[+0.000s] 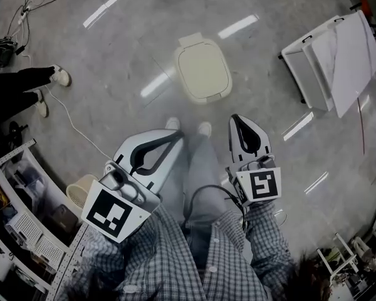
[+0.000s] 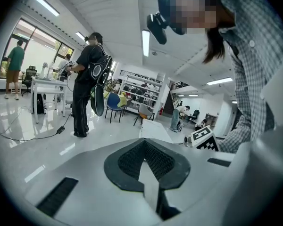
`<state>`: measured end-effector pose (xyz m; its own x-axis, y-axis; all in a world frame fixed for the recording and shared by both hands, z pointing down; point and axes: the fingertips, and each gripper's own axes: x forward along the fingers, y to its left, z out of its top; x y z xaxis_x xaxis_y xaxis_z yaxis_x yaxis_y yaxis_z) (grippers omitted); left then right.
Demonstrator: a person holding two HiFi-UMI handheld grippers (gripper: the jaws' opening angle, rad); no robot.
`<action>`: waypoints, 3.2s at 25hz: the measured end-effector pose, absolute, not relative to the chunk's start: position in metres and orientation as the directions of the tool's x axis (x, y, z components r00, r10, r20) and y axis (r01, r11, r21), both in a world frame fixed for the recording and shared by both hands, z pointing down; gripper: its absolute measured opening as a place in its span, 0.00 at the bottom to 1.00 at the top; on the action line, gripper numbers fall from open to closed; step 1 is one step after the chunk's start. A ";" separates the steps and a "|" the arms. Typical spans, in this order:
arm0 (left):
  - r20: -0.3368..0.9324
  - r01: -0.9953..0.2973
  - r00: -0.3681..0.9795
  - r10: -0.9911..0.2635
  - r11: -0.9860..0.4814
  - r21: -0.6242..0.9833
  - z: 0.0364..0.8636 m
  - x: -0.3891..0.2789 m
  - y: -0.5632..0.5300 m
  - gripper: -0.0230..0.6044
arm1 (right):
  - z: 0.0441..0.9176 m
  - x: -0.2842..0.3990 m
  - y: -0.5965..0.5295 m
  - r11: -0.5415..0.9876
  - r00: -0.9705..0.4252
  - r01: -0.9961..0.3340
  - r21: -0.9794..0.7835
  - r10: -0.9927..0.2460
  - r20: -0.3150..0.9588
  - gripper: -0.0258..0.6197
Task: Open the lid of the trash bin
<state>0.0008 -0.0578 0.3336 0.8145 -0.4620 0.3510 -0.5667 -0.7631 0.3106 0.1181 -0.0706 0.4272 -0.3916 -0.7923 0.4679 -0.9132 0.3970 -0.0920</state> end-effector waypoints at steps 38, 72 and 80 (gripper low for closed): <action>0.456 -0.634 0.763 -0.458 -0.668 0.388 0.457 0.008 -0.050 0.04 | 0.703 0.131 -0.076 0.453 -0.381 -0.883 -0.124 -0.535 0.754 0.07; 0.483 -0.655 0.745 -0.460 -0.641 0.399 0.479 0.015 -0.051 0.04 | 0.800 0.142 -0.065 0.484 -0.306 -0.869 -0.104 -0.360 0.881 0.07; 0.471 -0.664 0.740 -0.480 -0.632 0.400 0.478 0.009 -0.052 0.04 | 0.801 0.143 -0.064 0.444 -0.276 -0.891 -0.096 -0.360 0.891 0.07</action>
